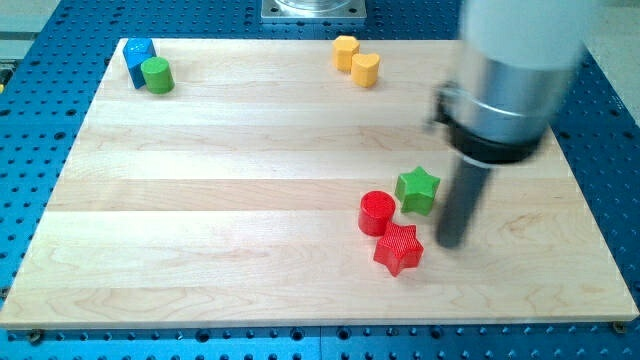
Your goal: Move the red star in between the green star and red circle
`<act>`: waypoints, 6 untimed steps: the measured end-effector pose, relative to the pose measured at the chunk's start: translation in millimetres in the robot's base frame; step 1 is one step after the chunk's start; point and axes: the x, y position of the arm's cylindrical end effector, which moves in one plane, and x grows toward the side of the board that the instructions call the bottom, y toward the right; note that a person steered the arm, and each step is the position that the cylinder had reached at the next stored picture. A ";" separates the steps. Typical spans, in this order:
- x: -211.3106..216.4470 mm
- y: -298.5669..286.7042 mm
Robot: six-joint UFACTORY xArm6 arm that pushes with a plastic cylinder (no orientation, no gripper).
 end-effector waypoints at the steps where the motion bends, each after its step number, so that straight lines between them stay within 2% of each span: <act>1: 56.1 -59.8; 4: -55.1 -118.6; 6: -48.2 -102.9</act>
